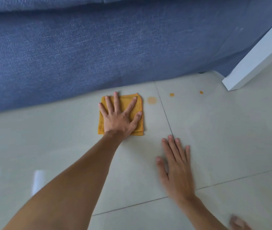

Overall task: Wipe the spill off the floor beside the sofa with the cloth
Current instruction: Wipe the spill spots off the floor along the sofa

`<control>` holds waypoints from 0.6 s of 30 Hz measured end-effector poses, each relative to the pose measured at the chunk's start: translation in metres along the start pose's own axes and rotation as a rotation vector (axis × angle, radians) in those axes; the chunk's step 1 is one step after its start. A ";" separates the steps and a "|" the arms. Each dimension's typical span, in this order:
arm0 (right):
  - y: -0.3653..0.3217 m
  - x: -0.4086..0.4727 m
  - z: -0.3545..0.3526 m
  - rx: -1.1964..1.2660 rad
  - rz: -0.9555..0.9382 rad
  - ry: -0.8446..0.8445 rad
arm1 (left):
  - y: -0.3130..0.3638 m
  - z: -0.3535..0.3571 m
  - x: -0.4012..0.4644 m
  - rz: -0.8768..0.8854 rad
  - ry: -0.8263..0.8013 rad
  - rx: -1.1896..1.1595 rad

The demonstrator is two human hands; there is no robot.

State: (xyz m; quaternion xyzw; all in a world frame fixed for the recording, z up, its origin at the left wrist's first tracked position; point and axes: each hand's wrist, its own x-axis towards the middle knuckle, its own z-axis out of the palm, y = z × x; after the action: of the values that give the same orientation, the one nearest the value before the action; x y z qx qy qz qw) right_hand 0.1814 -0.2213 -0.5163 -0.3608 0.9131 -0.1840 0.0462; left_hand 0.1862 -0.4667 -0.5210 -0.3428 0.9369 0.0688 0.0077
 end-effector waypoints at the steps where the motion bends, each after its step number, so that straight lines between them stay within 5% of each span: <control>1: 0.001 0.001 -0.004 0.089 0.008 0.016 | 0.006 0.001 -0.009 0.022 0.000 -0.001; 4: 0.005 0.001 -0.016 0.197 -0.001 0.039 | 0.021 0.004 -0.042 0.070 0.001 -0.010; 12: 0.034 0.005 -0.035 -0.112 0.137 -0.085 | 0.028 0.010 -0.145 0.079 0.019 -0.032; 18: 0.042 0.005 -0.025 -0.226 0.150 -0.066 | 0.002 0.010 -0.139 -0.023 0.023 -0.001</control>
State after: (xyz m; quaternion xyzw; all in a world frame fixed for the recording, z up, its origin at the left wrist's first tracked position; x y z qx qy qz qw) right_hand 0.1452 -0.1895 -0.5086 -0.3004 0.9504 -0.0642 0.0492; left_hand 0.2910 -0.3741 -0.5223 -0.3544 0.9328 0.0653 -0.0022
